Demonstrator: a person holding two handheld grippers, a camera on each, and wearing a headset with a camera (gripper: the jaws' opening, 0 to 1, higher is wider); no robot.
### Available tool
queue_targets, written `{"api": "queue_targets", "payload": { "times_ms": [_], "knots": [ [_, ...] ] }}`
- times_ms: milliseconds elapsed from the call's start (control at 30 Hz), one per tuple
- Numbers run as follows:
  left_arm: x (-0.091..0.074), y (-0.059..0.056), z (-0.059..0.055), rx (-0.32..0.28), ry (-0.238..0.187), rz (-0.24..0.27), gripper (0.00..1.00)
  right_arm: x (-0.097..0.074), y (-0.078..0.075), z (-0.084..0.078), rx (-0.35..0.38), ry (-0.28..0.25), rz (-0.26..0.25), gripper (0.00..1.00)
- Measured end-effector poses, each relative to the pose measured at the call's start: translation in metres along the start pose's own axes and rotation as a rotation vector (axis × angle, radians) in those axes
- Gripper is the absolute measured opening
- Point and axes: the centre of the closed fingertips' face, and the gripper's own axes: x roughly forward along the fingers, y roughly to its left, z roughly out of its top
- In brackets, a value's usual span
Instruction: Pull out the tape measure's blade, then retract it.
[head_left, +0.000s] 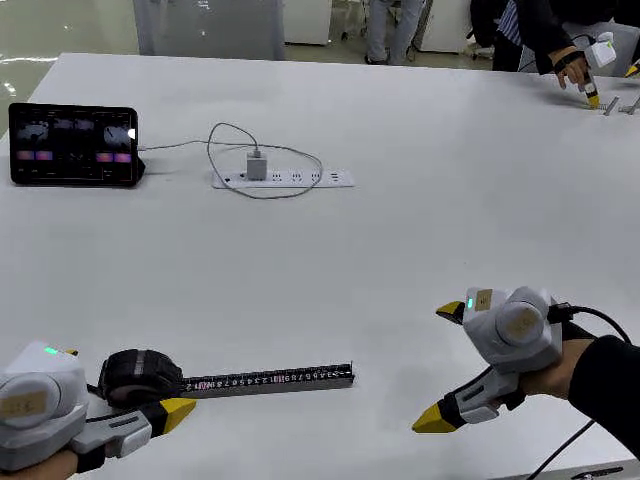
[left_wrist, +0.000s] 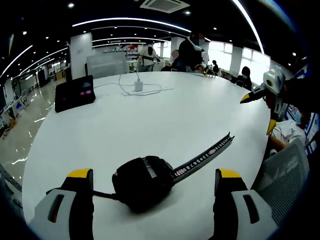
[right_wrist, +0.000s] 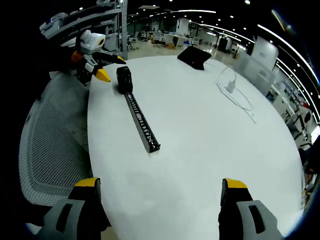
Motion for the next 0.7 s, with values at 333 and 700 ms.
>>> {"api": "queue_targets", "payload": {
  "times_ms": [333,700],
  "knots": [
    [0.01,0.018,0.015,-0.184,-0.114,0.157,0.99,0.015,-0.003,0.021,-0.06,0.022,0.047,0.99],
    [0.019,0.03,0.004,-0.216,-0.15,0.264,0.99,0.038,-0.006,0.018,-0.098,0.063,0.096,0.99]
  ]
}}
